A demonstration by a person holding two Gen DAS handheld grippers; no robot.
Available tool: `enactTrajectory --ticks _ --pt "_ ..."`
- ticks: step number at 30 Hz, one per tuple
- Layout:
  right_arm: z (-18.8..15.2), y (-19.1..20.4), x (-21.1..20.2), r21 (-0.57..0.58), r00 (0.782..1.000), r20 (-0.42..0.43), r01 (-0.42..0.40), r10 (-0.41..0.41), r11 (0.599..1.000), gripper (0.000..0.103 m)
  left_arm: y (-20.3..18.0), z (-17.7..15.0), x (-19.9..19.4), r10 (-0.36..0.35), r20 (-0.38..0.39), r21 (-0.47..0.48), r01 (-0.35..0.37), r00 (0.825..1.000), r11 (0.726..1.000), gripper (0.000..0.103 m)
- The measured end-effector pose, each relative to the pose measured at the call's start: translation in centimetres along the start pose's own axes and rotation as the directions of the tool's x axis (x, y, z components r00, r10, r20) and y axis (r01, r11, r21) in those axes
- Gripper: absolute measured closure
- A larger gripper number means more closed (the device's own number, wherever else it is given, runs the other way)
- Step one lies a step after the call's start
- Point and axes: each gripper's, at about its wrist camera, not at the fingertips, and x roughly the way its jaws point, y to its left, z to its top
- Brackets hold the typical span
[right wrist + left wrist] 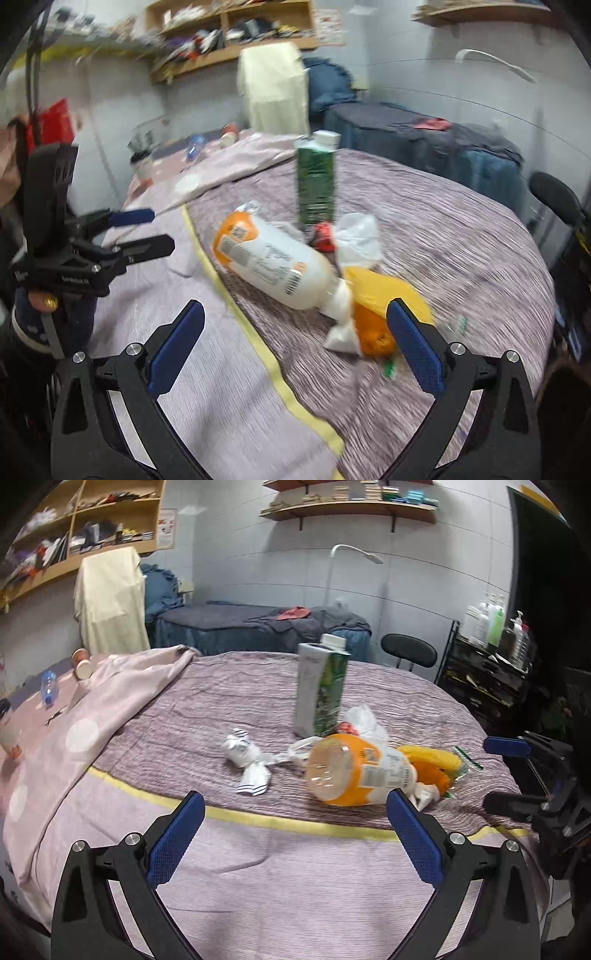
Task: Collect trash
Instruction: 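Return to the bed and grasp the orange-capped bottle with the right tool, then grasp the white-capped milk carton with the left tool while the right tool holds the bottle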
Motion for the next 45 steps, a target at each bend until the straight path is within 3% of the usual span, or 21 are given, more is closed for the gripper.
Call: enactTrajectory --ticks 5,9,18,21,27,34,38,45 --pt "2.4 2.4 4.3 -0.205 0.997 -0.078 -0.017 0.002 0.979 0.006 1.6 -0.4 0.3 0.018 -0.013 -0.026 -0.018 1.0 1.0 0.006" --pt "3.5 3.8 7.2 -0.355 0.992 -0.119 -0.007 -0.038 0.935 0.006 2.9 -0.9 1.0 0.019 -0.032 -0.048 -0.02 0.999 0.999 0.006" --pt "4.1 5.5 11.8 -0.554 0.984 -0.135 0.024 -0.119 0.832 0.008 4.2 -0.9 2.3 0.001 -0.046 -0.076 -0.005 0.999 0.997 0.006" --pt "4.0 5.6 13.0 -0.572 0.98 -0.154 0.016 -0.127 0.82 0.028 4.4 -1.0 2.9 -0.001 -0.055 -0.074 -0.003 0.998 0.997 0.006" --pt "4.2 5.5 12.1 -0.537 0.987 -0.131 0.007 -0.091 0.844 0.034 4.7 -0.6 3.8 -0.015 -0.069 -0.078 0.01 0.997 0.997 0.006" --pt "5.9 4.7 7.0 -0.385 1.0 0.011 0.022 -0.019 0.922 0.037 4.4 1.9 5.7 -0.043 -0.064 -0.043 0.04 0.997 0.998 0.006" --pt "6.5 4.0 3.5 -0.295 0.994 0.105 0.038 -0.008 0.955 0.037 4.1 4.4 7.7 -0.089 -0.071 -0.032 0.087 0.994 0.996 0.006" --pt "6.9 1.9 -0.2 -0.128 0.982 0.182 0.062 -0.038 0.99 0.037 1.9 8.8 11.7 -0.174 -0.072 0.018 0.175 0.982 0.984 0.006"
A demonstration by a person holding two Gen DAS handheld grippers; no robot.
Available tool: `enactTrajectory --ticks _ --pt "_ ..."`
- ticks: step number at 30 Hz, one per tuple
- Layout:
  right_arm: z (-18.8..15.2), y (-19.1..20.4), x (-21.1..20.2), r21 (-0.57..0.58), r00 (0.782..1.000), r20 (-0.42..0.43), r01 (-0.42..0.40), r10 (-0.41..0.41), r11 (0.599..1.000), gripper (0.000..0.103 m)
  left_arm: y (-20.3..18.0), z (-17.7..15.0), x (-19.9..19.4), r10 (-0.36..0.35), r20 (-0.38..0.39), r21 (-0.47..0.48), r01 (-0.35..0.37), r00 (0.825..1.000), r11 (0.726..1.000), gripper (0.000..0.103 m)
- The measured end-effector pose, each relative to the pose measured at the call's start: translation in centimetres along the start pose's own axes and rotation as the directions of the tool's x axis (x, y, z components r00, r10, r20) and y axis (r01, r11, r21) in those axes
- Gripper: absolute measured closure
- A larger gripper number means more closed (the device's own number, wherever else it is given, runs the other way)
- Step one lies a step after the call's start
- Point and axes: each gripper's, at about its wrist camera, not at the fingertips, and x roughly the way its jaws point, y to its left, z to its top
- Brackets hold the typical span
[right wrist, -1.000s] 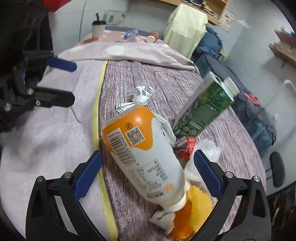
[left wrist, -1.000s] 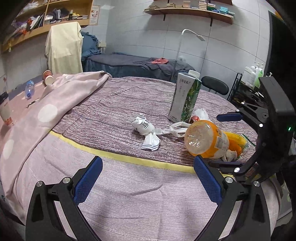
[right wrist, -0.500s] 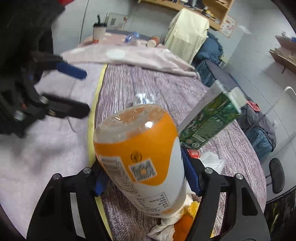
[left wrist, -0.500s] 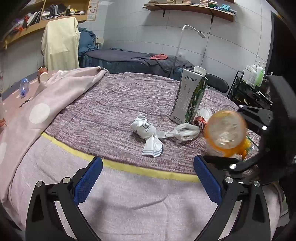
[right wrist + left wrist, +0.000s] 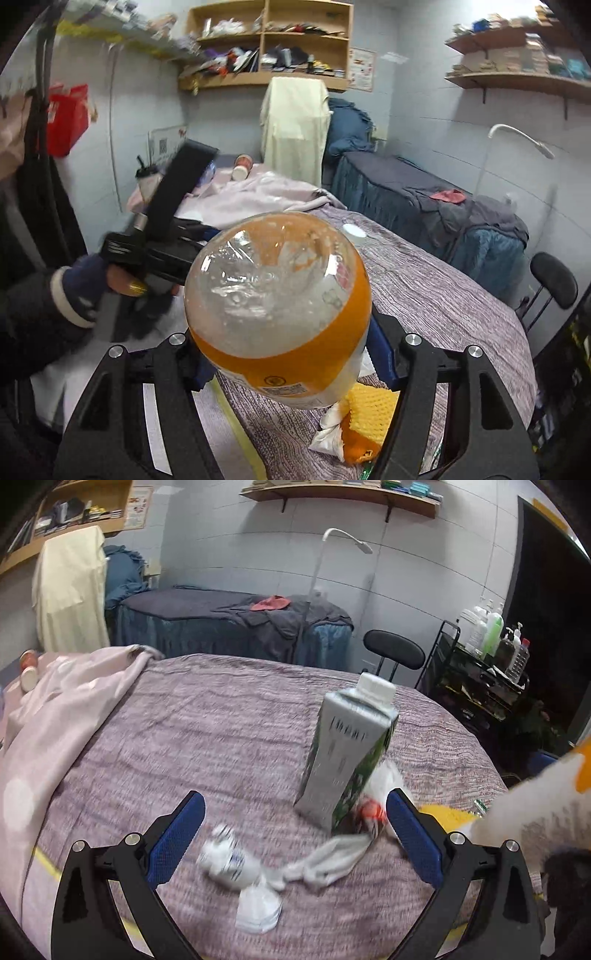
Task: Collect trash
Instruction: 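Grasp the white-capped milk carton with the left tool while the right tool holds the bottle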
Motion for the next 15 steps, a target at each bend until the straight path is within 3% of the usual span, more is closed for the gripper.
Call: enactTrajectory --ticks 7,11,12,15 --pt "-0.5 -1.1 -2.4 0.095 0.999 0.038 0.028 -0.032 0.995 0.037 -2.4 2.1 4.4 -0.058 -0.054 0.09 0.063 0.997 0.994 0.006" --pt "-1.2 -1.7 -3.3 0.134 0.998 0.047 0.04 -0.047 0.99 0.037 -3.7 2.5 5.6 -0.045 -0.04 0.139 0.05 0.998 0.989 0.006" --pt "-1.3 -1.7 -3.5 0.142 0.998 0.047 0.042 -0.049 0.989 0.037 -4.1 2.5 5.8 -0.041 -0.035 0.151 0.046 0.999 0.987 0.01" --pt "-1.8 -2.0 -4.2 0.169 0.997 0.055 0.047 -0.057 0.984 0.037 -4.9 2.5 6.3 -0.021 -0.043 0.194 0.029 0.999 0.98 0.042"
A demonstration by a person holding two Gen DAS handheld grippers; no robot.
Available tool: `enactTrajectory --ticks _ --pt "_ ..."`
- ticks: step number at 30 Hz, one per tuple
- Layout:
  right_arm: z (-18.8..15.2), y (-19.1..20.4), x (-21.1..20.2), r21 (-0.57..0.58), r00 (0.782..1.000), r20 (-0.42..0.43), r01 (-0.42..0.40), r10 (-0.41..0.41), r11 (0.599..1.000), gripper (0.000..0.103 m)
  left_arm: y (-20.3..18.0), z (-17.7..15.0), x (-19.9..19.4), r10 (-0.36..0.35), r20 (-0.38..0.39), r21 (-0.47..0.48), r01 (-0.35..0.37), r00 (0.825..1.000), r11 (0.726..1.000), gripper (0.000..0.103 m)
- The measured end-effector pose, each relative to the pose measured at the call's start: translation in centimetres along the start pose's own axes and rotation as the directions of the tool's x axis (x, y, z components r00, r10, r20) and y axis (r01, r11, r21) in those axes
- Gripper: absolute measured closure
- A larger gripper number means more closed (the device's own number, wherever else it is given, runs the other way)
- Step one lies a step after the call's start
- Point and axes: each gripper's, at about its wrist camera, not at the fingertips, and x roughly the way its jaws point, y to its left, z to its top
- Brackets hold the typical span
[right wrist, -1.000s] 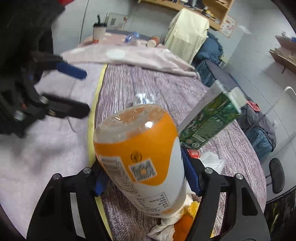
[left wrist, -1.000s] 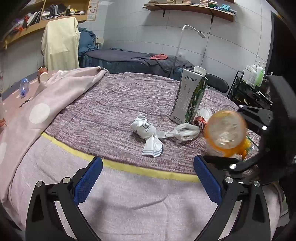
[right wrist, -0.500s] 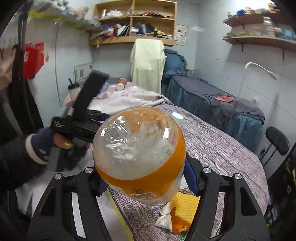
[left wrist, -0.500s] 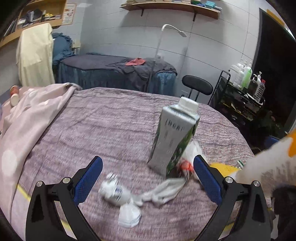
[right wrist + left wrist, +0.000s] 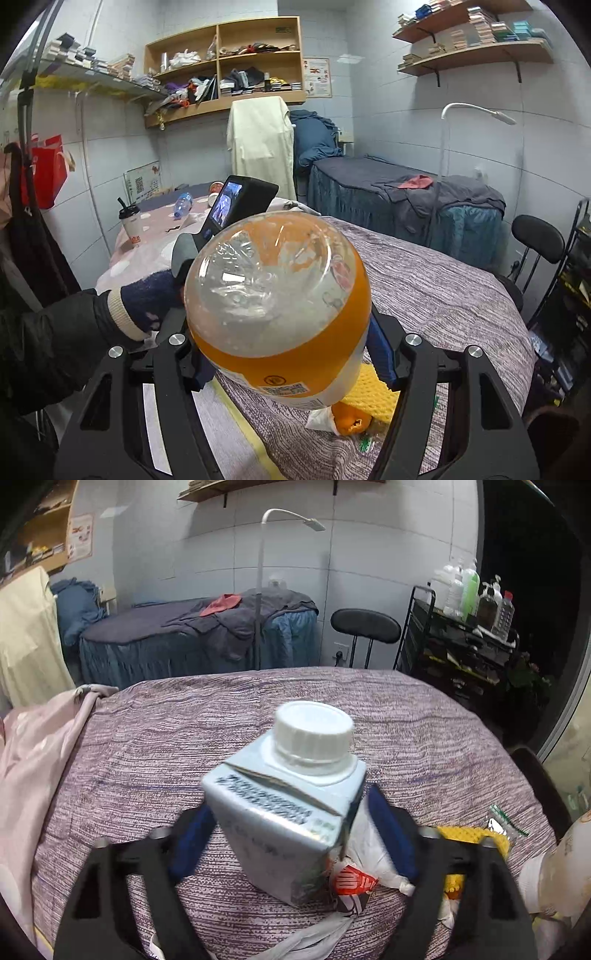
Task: Collect trash
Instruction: 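Grasp the white-capped milk carton with the left tool while the right tool holds the bottle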
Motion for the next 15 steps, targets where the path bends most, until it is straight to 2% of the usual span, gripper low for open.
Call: enactTrajectory --ticks 1,6,15 --pt "-0.1 -0.1 -0.2 0.005 1.0 0.003 0.002 -0.002 1.0 0.037 -0.1 0.0 0.1 0.012 0.001 0.007 -0.012 1.0 1.0 0.047" --pt "-0.7 -1.1 -1.4 0.045 1.0 0.024 0.018 -0.019 0.999 0.037 -0.9 -0.1 -0.9 0.046 0.049 0.026 -0.048 0.998 0.999 0.047" --pt "-2.0 -2.9 -4.1 0.109 0.997 0.061 0.043 -0.05 0.993 0.037 -2.4 0.2 -6.2 0.081 0.16 -0.035 -0.077 0.984 0.996 0.047"
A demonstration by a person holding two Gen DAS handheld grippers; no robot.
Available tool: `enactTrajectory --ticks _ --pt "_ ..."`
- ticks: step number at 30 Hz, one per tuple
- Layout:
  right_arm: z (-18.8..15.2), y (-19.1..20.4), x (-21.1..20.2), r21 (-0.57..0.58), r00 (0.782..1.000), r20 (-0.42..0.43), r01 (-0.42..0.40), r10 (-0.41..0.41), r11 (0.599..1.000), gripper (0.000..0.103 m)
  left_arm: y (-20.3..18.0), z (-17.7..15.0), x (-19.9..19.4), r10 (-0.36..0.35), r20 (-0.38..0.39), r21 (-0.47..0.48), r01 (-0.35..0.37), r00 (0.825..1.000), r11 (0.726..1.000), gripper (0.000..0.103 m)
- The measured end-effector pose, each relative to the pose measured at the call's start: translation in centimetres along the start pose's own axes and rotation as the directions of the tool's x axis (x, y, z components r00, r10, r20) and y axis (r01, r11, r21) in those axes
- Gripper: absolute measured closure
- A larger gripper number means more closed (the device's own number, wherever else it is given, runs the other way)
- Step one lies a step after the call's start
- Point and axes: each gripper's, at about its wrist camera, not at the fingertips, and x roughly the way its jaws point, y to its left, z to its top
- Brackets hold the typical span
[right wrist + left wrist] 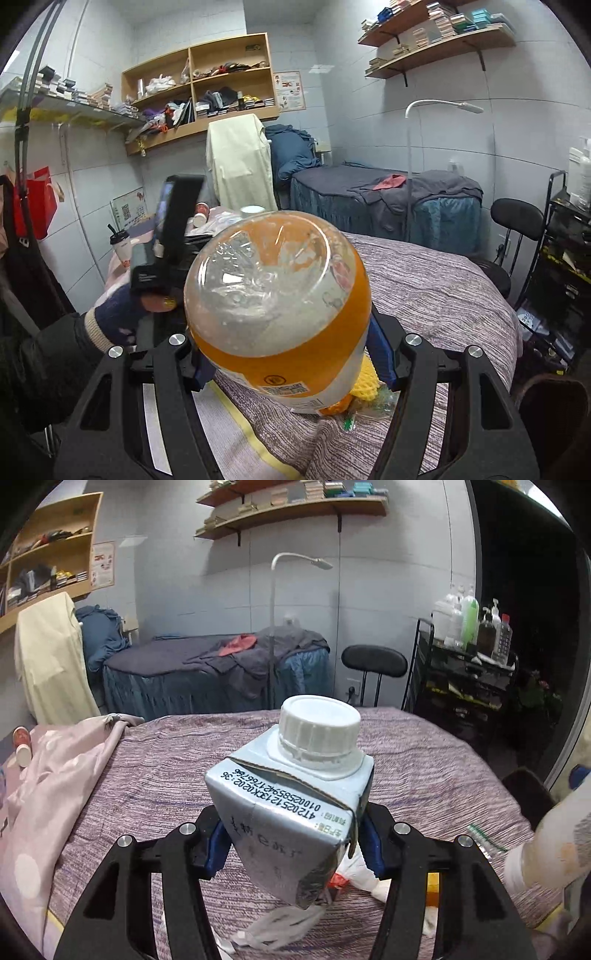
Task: Collect trash
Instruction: 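Carry the bottle and carton from the bed over the brown bin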
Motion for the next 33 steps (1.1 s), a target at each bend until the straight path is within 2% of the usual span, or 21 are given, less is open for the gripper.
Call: enactTrajectory --ticks 6,13,17,20,25,33 --pt "-0.6 -1.4 -2.6 0.038 0.999 0.031 0.033 -0.034 0.999 0.037 -2.3 0.0 -3.6 -0.014 0.054 -0.021 0.015 0.998 1.0 0.047" --pt "-1.6 -4.3 -6.7 0.089 0.991 0.063 0.11 -0.116 0.99 0.037 -7.3 -0.3 -6.2 -0.098 0.081 0.008 0.097 0.992 0.995 0.047" --pt "-2.7 -6.9 -9.0 0.129 0.98 0.062 0.179 -0.188 0.975 0.037 -10.6 -0.8 -6.8 -0.179 0.076 0.031 0.177 0.981 0.984 0.047" --pt "-3.9 -9.1 -10.6 0.173 0.967 0.05 0.237 -0.249 0.956 0.037 -13.3 -1.0 -7.0 -0.229 0.07 0.052 0.226 0.971 0.973 0.047" --pt "-6.3 -12.4 -12.9 0.208 0.932 0.005 0.354 -0.363 0.912 0.037 -16.7 -1.4 -6.8 -0.3 0.053 0.059 0.297 0.952 0.953 0.047" --pt "-10.0 -17.2 -13.9 0.266 0.877 -0.104 0.479 -0.469 0.837 0.037 -21.9 -1.9 -6.0 -0.38 0.019 0.077 0.377 0.925 0.923 0.047"
